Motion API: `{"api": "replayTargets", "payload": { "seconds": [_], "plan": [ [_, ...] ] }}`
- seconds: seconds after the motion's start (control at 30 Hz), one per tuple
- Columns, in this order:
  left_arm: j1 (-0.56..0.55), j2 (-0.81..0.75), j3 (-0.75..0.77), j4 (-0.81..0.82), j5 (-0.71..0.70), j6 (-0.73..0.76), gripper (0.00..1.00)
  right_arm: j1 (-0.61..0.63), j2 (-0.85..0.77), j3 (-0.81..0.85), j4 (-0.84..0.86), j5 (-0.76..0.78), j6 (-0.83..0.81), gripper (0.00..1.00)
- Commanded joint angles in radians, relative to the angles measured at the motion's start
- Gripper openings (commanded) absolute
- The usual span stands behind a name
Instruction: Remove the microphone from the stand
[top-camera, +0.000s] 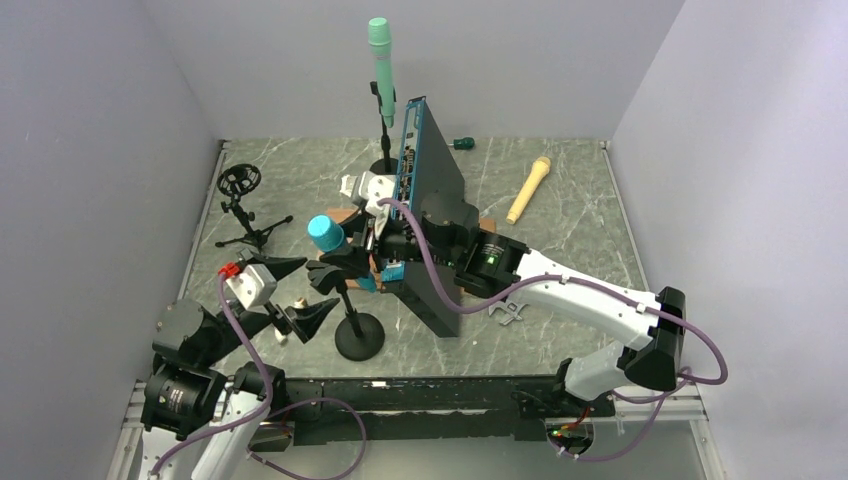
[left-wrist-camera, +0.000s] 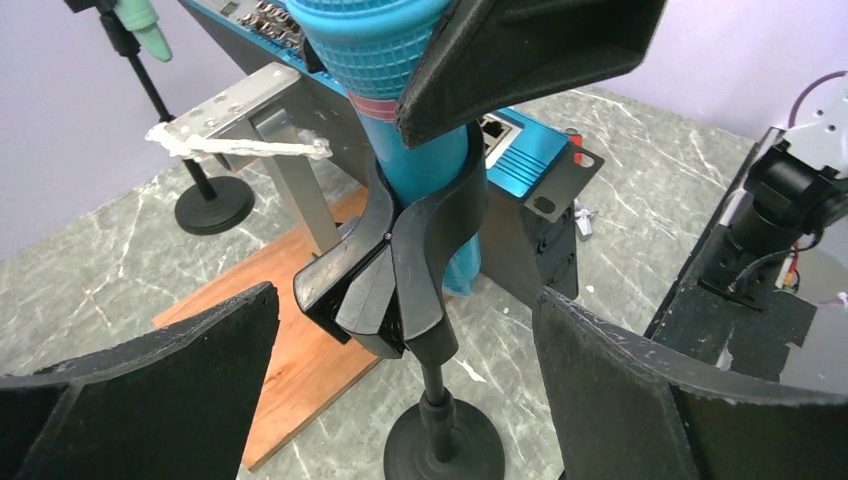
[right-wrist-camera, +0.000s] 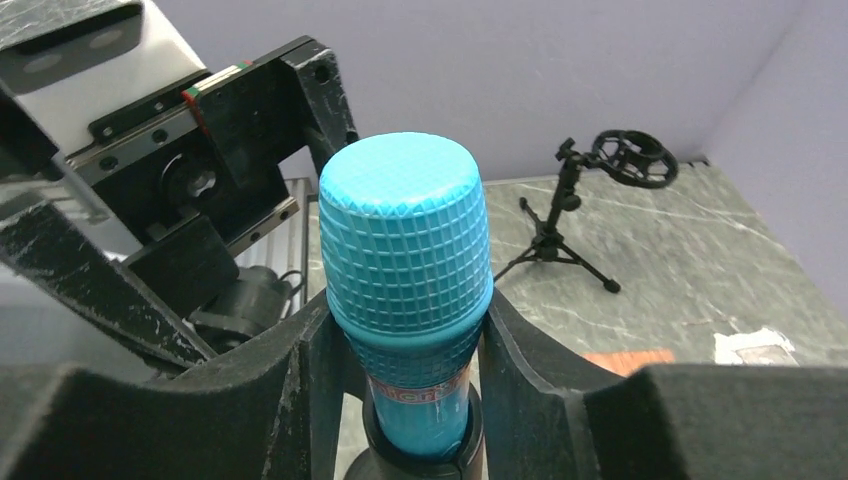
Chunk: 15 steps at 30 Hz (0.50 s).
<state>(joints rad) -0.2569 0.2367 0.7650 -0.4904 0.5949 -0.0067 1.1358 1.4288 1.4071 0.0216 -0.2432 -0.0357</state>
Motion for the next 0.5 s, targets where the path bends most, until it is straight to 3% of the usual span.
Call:
{"api": "replayTargets", "payload": {
  "seconds": [0.0,0.2,0.47],
  "plan": [
    [-0.002,0.006,0.000,0.052,0.092,0.014,0.99,-0.042,-0.031,-0.026,0.096,-0.281,-0.022,0.00],
    [-0.002,0.022,-0.024,0.092,0.154,-0.048,1.00,-0.147,-0.019,-0.096,0.256,-0.594,0.076,0.00],
    [-0.002,0.078,0.005,0.014,0.083,-0.006,0.99,-0.156,-0.009,-0.109,0.292,-0.594,0.098,0.00]
  ]
}}
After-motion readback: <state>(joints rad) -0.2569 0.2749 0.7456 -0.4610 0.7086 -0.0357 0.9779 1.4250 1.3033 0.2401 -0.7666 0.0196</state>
